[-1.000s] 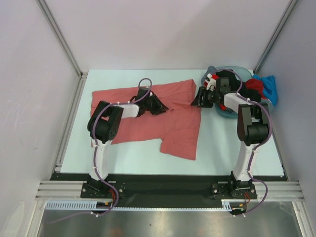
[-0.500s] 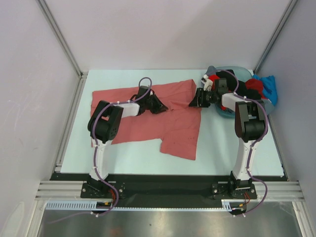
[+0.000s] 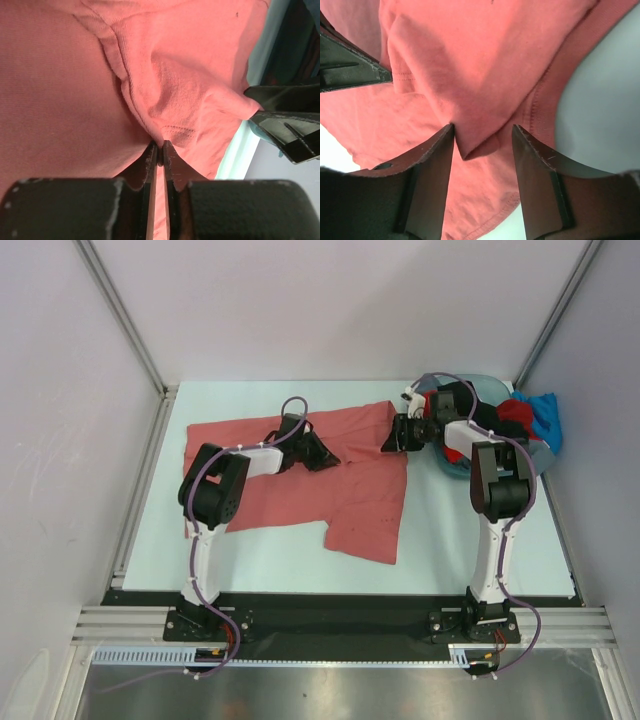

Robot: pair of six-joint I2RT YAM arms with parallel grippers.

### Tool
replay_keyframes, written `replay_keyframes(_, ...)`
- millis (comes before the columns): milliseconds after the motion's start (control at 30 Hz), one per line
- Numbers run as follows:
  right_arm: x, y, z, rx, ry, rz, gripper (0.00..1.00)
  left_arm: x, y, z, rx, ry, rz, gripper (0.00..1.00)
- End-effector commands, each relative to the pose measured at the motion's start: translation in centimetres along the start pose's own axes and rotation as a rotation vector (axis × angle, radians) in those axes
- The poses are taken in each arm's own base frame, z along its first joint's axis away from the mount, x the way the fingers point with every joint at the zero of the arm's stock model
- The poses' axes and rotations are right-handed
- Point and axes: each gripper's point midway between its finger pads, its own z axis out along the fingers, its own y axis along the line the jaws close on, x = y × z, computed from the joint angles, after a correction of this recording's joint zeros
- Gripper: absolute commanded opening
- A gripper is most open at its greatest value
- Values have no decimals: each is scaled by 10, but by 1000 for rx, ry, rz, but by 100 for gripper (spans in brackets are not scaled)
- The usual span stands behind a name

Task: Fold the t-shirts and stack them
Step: Fold the tshirt

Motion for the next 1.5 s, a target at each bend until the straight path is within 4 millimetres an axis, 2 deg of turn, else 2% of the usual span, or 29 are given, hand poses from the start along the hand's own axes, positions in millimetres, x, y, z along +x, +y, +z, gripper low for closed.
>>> replay_keyframes(0,-12,11,4,-32,-19,-46,54,-6,-16,0,33,-2,16,11)
replay_keyframes(133,-13,22,2,-71,-33,-11,44,-7,-17,-2,36,3,13,10)
replay_keyframes(233,-17,27,-5,-56,-56,41,16,-9,-16,-5,27,4,16,5)
replay_keyframes(333,-16,28,-13,-22,-64,104,3,-11,-16,-9,21,12,18,0)
replay_keyframes(400,-20,27,-21,9,-71,195,0,-11,-18,-14,14,23,20,0)
replay_keyframes(567,-30,41,-34,-30,-59,358,0,-2,-18,-23,-3,98,16,0)
replay_keyframes(667,-35,46,-35,-54,-36,453,0,-1,-21,-29,6,123,16,0)
replay_keyframes(733,-28,38,-25,-49,7,533,0,-1,-23,-31,12,131,22,0)
replay_keyframes(833,-18,34,-20,-32,66,613,0,2,-13,-35,-6,167,-2,0)
replay_keyframes(1000,-8,27,-20,26,86,641,0,7,-3,-38,-17,203,-26,0)
replay_keyframes(1167,-1,22,-21,76,103,637,0,9,-3,-40,0,232,-35,0)
replay_keyframes(1367,16,14,-22,182,163,601,0,13,4,-39,-7,259,-52,0)
replay_keyframes(1467,27,11,-20,236,200,572,4,12,10,-40,-22,263,-60,0)
